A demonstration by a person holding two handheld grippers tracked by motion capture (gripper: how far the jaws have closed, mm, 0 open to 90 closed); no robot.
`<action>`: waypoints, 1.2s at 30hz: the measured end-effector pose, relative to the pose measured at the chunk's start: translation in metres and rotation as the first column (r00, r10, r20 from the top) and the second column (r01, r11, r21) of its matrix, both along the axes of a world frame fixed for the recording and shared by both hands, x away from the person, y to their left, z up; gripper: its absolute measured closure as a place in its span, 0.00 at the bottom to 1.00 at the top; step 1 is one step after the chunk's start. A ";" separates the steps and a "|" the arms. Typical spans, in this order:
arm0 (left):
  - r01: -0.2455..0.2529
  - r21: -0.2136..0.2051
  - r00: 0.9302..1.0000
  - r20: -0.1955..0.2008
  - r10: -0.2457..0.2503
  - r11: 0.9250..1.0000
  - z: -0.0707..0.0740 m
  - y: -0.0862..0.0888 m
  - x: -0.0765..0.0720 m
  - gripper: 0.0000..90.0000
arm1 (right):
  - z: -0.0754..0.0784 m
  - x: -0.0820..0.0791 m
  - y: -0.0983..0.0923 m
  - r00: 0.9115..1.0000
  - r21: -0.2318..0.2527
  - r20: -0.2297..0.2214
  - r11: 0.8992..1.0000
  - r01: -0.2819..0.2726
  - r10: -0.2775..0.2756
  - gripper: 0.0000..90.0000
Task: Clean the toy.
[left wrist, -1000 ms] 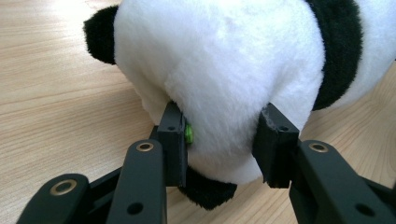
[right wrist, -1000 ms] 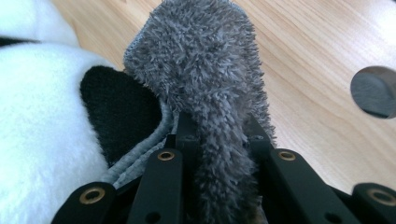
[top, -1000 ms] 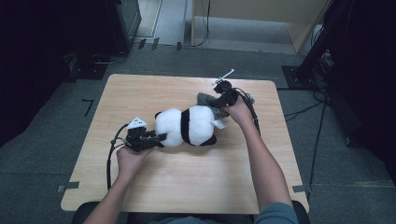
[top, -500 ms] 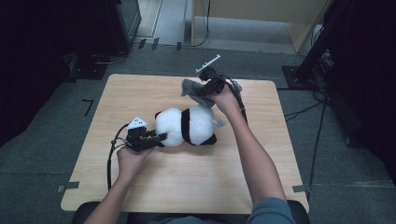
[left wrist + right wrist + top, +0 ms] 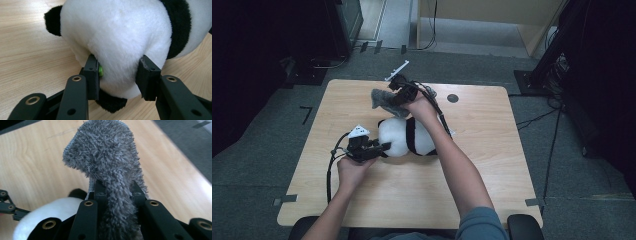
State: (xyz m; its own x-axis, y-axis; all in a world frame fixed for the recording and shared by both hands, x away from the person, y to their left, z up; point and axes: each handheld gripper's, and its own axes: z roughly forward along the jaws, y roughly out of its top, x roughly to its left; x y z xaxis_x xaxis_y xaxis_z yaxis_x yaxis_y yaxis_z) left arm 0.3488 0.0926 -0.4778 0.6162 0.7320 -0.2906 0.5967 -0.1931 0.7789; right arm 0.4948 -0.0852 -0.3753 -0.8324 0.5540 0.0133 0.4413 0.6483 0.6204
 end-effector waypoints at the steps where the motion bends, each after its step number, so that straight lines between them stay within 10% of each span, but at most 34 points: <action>1: -0.001 0.000 1.000 -0.001 0.001 1.000 0.000 0.000 0.000 0.65 | -0.003 -0.001 0.004 1.000 -0.008 -0.007 1.000 -0.011 0.011 0.83; 25: -0.002 0.008 1.000 0.005 0.002 1.000 -0.001 0.000 0.000 0.64 | -0.027 0.008 -0.025 0.991 -0.116 -0.128 0.993 0.017 -0.032 0.83; 36: -0.005 0.009 1.000 0.006 0.005 1.000 -0.001 0.000 0.000 0.64 | -0.027 0.012 -0.072 0.987 -0.042 -0.115 0.993 0.110 -0.115 0.83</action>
State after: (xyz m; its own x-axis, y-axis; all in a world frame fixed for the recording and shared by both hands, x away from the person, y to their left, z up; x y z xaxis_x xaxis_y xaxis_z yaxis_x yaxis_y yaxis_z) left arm 0.3486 0.0926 -0.4791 0.6145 0.7376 -0.2799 0.5926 -0.1974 0.7809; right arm 0.5069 -0.1572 -0.4019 -0.7586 0.6459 0.0857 0.5809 0.6109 0.5380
